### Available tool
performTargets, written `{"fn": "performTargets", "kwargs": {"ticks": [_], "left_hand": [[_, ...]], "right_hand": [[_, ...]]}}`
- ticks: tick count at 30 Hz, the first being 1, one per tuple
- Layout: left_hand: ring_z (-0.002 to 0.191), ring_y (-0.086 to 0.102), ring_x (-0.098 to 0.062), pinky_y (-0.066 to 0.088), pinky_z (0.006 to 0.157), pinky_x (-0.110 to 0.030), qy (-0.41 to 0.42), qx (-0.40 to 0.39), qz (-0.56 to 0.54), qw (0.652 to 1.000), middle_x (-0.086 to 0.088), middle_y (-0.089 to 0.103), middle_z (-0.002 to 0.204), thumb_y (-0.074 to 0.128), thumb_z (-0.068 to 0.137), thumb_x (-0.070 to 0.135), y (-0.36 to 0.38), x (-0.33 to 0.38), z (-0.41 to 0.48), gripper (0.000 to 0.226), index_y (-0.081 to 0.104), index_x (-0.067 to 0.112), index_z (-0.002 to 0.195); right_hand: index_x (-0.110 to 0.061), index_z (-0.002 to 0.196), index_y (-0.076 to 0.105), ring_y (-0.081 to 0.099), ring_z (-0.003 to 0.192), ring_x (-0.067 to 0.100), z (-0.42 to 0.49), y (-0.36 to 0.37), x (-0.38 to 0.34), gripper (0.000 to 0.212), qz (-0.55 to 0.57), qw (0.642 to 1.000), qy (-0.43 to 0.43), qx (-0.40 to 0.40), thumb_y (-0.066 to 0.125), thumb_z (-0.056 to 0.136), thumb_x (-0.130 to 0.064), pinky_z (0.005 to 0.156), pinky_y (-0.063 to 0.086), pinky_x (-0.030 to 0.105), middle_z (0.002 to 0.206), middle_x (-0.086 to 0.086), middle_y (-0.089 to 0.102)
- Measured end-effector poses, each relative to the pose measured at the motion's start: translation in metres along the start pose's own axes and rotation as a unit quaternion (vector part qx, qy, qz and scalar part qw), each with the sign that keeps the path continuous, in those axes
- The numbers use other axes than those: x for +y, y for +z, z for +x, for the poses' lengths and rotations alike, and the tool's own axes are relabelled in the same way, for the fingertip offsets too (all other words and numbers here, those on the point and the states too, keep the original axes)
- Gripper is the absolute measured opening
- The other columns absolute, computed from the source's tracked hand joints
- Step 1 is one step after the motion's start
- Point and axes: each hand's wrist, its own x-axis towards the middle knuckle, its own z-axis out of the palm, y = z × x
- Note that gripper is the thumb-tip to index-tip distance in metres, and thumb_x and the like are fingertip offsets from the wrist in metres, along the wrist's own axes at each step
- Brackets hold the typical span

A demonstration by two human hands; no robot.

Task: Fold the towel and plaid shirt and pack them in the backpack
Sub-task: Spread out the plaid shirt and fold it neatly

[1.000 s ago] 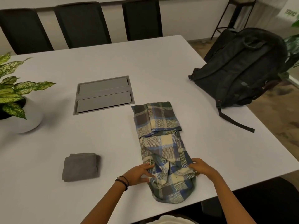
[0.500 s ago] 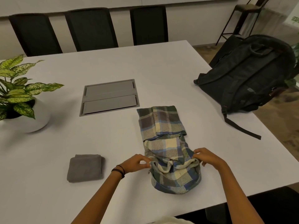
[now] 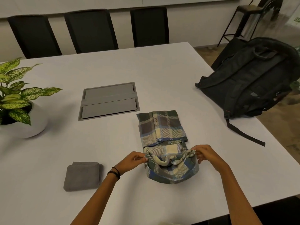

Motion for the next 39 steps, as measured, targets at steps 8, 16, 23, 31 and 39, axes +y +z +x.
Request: {"fn": "performTargets", "kwargs": {"ticks": [8,16,23,31,39], "left_hand": [[0.096,0.062,0.001,0.049,0.082,-0.013,-0.008,0.081,-0.075,0.994,0.023,0.069,0.094,0.044,0.097,0.018,-0.01,0.01,0.012,0.024,0.065,0.026,0.102],[0.087,0.066,-0.009,0.053,0.075,-0.018,-0.023,0.176,-0.168,0.97,0.004,0.071,0.092,0.042,0.098,0.013,-0.02,0.015,0.042,0.026,0.066,0.024,0.098],[0.08,0.061,-0.015,0.054,0.067,-0.018,-0.09,0.243,-0.226,0.939,-0.008,0.066,0.089,0.046,0.096,0.02,-0.034,0.008,0.083,0.025,0.065,0.006,0.104],[0.069,0.045,-0.021,0.044,0.06,-0.026,-0.237,0.302,-0.287,0.878,-0.012,0.053,0.075,0.048,0.095,0.017,-0.032,-0.021,0.132,0.025,0.059,0.008,0.074],[0.109,0.047,-0.021,0.045,0.088,-0.031,-0.22,0.274,-0.281,0.893,-0.003,0.048,0.123,0.031,0.101,0.026,-0.026,-0.015,0.139,0.033,0.043,0.013,0.13]], "right_hand": [[0.008,0.104,0.061,0.065,0.076,0.014,0.02,0.0,-0.005,0.031,0.047,0.998,-0.024,0.028,0.067,0.082,-0.013,0.055,0.05,0.009,0.09,0.015,0.065],[-0.006,0.109,0.059,0.063,0.087,0.018,0.047,-0.003,-0.02,0.024,0.045,0.997,-0.066,0.02,0.056,0.087,0.003,0.067,0.054,0.014,0.094,0.005,0.066],[-0.006,0.096,0.061,0.057,0.059,0.015,0.09,0.001,-0.032,0.014,0.032,0.99,-0.08,0.107,0.053,0.089,0.003,0.052,0.047,0.009,0.067,0.005,0.062],[0.002,0.1,0.063,0.058,0.083,0.028,0.153,0.014,-0.012,0.016,-0.025,0.983,-0.023,0.183,0.057,0.09,-0.009,0.077,0.049,0.033,0.097,0.014,0.064],[0.002,0.106,0.06,0.054,0.087,0.026,0.178,0.022,0.005,0.023,-0.079,0.984,0.021,0.161,0.051,0.093,-0.015,0.079,0.048,0.035,0.109,0.02,0.062]]}}
